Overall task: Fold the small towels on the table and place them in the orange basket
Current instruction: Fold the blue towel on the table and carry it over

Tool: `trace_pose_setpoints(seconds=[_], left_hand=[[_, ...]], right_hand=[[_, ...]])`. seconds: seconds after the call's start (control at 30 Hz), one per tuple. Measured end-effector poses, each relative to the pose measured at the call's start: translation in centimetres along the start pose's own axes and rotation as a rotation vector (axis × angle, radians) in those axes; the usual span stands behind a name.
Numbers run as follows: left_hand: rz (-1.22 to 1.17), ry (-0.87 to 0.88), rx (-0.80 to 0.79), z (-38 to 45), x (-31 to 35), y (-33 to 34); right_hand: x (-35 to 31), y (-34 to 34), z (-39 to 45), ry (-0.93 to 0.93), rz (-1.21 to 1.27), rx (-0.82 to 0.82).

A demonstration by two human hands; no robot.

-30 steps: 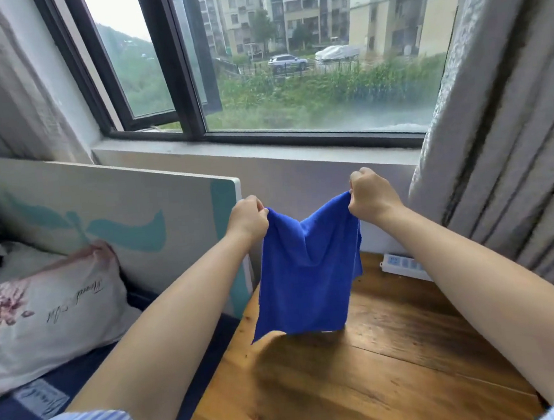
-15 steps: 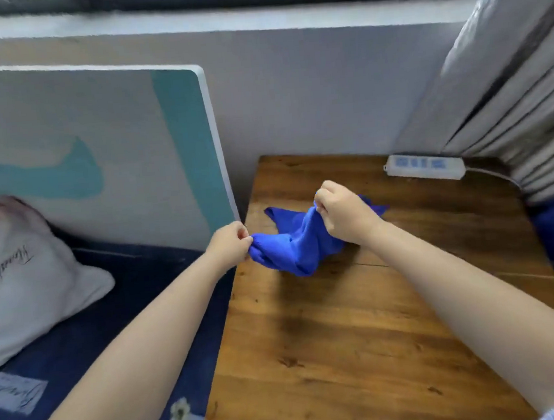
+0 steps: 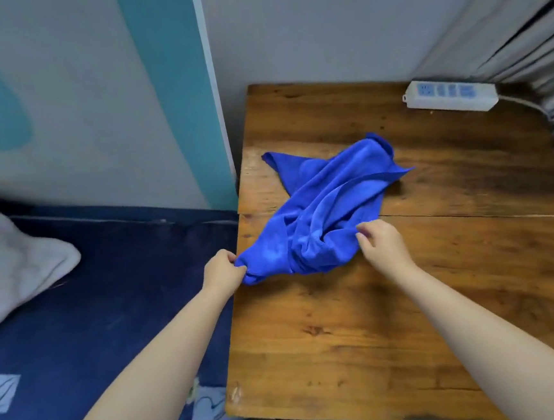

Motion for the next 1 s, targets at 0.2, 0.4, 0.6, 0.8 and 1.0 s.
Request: trace_pose_setpoints(seconds=[0.2, 0.4, 0.6, 0.8, 1.0], left_hand=[[-0.158, -0.037, 0.045, 0.5, -0.9, -0.5], [-0.265, -0.02, 0.057, 0.1, -1.7, -1.1], [-0.334, -0.025, 0.001, -0.5, -2.1, -0.7], [-0.34, -0.034, -0.031, -1.1, -1.9, -0.8], [-0.31, -0.014, 0.007, -1.6, -1.3, -1.3]], right_hand=[[-5.4, 1.1, -0.3, -0.199, -0.085, -0.046], [-6.0, 4.4, -2.4, -0.168, -0.416, -0.186], [-5.0, 4.6, -3.3, 0.082, -0.505, -0.149], [-5.7, 4.9, -4.5, 0.075, -0.398, -0.062], [-3.7, 3.5, -5.1, 0.174, 0.031, 0.051]])
Point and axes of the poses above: each hand's wrist, its own z-axis towards the middle knuckle, its own y-axis out of the palm, x = y × z, the point moved 10 cm from there along z, towards the middle knuckle, and after that the axes turned 11 degrees about -z, right-handed, at the moved point
